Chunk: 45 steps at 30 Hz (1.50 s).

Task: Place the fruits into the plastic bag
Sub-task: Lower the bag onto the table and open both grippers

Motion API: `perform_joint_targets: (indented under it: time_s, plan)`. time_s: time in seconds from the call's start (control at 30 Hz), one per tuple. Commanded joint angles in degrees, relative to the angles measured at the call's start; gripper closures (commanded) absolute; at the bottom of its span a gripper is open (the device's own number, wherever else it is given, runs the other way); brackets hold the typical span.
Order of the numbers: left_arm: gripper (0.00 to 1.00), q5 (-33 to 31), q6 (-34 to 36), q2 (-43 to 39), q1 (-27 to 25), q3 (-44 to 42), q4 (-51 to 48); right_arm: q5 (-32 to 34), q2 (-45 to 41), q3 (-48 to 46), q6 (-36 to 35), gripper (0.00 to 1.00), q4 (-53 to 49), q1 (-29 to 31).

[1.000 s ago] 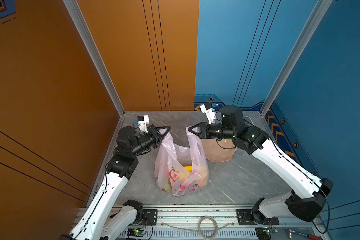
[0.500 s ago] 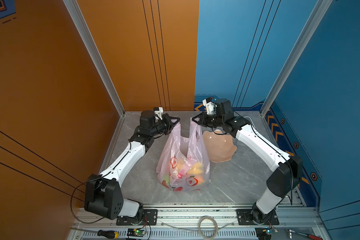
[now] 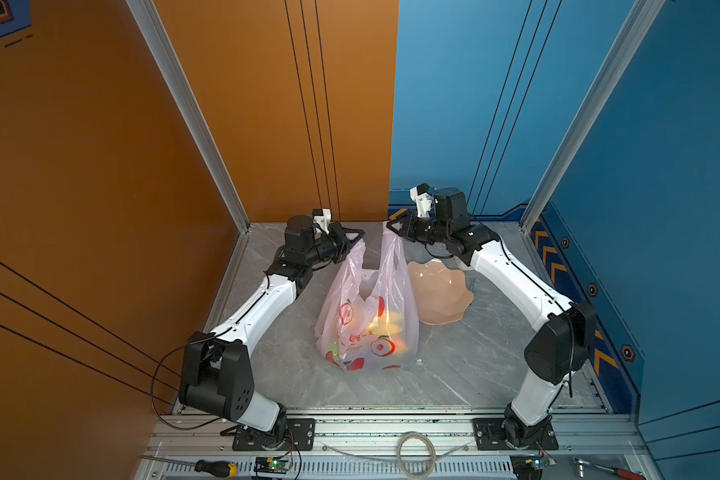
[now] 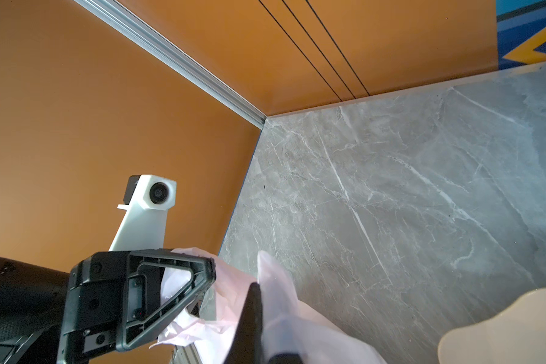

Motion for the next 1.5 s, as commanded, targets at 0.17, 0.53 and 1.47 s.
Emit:
perform_joint_targets:
  time_s: [0.17,0.53,1.47]
  plan:
    - [1.0,1.02,2.67,-7.19,1.07,4.05,-2.75,-0.1,-6.18,2.15,-0.38,1.0,2.58,-0.25]
    - [1.0,1.56,2.88,-12.61,0.43,-4.45,-3.98,-2.48,-10.5,-10.05,2.49,1.0,7.5,0.65]
    - [0.42,-1.59,12.82,-13.08,-4.02,-7.04,-18.07,-3.05,-7.37,-16.35,1.81,0.42,4.76,5.81]
